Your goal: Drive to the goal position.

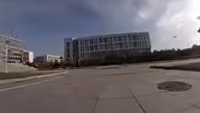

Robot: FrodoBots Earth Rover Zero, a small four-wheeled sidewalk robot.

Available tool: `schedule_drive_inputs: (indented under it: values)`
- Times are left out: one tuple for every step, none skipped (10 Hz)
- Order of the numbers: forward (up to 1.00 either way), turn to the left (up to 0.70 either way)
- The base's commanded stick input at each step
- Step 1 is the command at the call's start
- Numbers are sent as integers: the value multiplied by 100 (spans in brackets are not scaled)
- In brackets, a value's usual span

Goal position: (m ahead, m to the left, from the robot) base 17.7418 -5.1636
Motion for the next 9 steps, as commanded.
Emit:
schedule_drive_inputs:
  values:
    - [70, -35]
    - [70, -35]
    - [70, -35]
    - [70, -35]
    - [70, -27]
    - [70, -8]
    - [70, 0]
    - [70, 0]
    - [70, 0]
